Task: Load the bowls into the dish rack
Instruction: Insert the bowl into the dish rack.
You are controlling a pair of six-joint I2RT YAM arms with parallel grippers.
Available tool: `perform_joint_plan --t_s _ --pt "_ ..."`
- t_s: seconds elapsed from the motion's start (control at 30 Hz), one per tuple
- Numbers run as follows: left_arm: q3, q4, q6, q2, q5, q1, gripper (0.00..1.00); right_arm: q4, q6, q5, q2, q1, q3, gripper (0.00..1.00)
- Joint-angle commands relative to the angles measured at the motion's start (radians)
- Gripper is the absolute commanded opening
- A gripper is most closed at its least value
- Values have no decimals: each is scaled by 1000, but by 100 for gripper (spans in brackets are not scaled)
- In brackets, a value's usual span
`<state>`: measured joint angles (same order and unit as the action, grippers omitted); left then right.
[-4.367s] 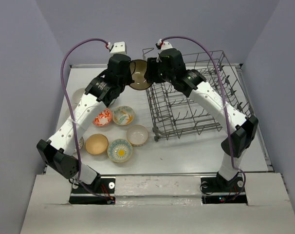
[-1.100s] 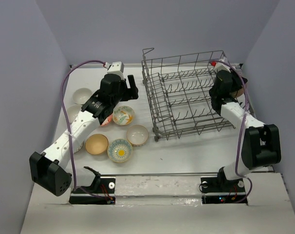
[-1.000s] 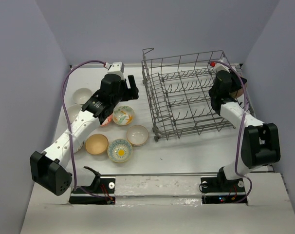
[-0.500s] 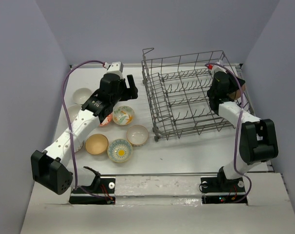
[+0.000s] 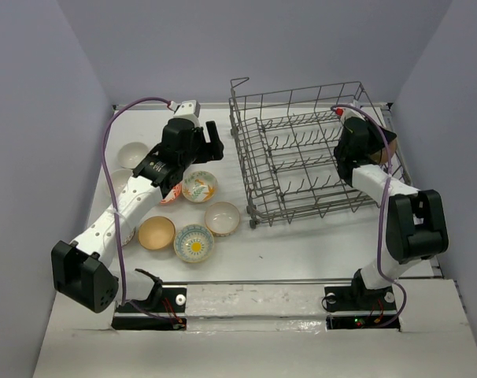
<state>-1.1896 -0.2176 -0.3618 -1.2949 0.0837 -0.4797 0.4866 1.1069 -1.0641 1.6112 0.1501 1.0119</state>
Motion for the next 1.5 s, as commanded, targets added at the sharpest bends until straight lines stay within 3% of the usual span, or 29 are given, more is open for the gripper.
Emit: perform_joint_plan --t_s 0.0,1.2,1.47 --pt "7 41 -6 -3 -10 6 87 98 13 -42 -13 -6 2 1" --pt "10 47 -12 -18 -30 18 87 -141 -157 -5 84 31 28 1" --pt "13 52 -14 -20 -41 23 87 -261 -263 4 111 40 70 23"
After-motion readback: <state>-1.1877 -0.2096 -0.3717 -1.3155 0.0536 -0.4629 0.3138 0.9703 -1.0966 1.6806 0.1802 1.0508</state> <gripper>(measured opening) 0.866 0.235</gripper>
